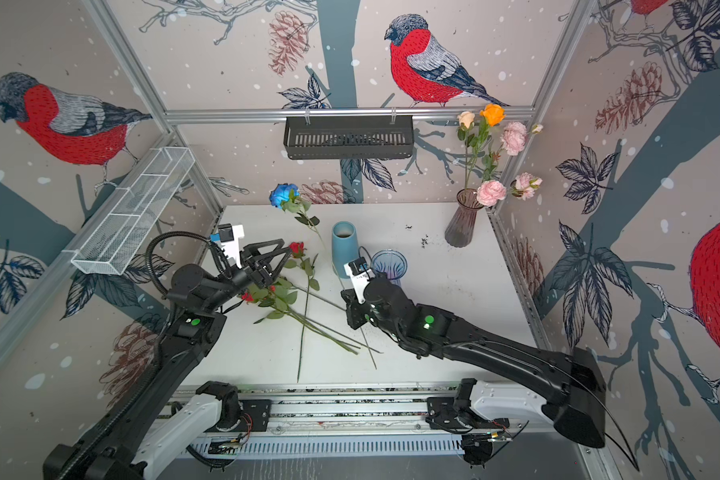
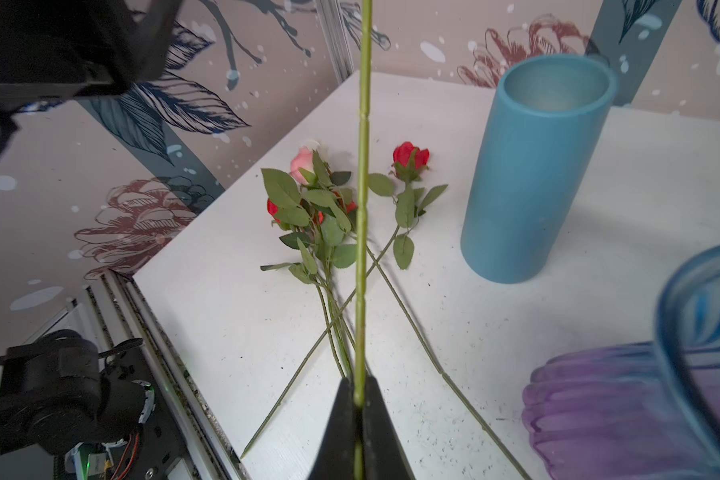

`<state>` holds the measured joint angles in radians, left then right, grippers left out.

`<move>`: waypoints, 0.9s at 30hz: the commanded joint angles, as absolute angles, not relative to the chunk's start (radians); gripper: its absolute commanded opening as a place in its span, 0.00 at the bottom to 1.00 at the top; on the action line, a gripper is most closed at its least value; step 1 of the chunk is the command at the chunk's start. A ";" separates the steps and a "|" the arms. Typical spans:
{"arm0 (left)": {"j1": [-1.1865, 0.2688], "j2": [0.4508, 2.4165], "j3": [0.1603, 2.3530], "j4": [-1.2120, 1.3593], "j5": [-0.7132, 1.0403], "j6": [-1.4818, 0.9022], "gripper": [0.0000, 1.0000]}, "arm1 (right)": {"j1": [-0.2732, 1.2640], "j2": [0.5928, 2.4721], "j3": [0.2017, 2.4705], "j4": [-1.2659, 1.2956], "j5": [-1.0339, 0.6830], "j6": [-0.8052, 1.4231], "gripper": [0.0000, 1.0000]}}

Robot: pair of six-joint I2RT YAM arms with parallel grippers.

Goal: Arrange the flowers into the vase

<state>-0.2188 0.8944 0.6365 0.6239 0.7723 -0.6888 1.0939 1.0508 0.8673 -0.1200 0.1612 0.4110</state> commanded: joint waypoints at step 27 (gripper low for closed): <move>-0.594 1.035 0.853 0.524 0.754 -0.544 0.10 | 1.123 0.907 0.814 0.036 0.020 0.356 0.02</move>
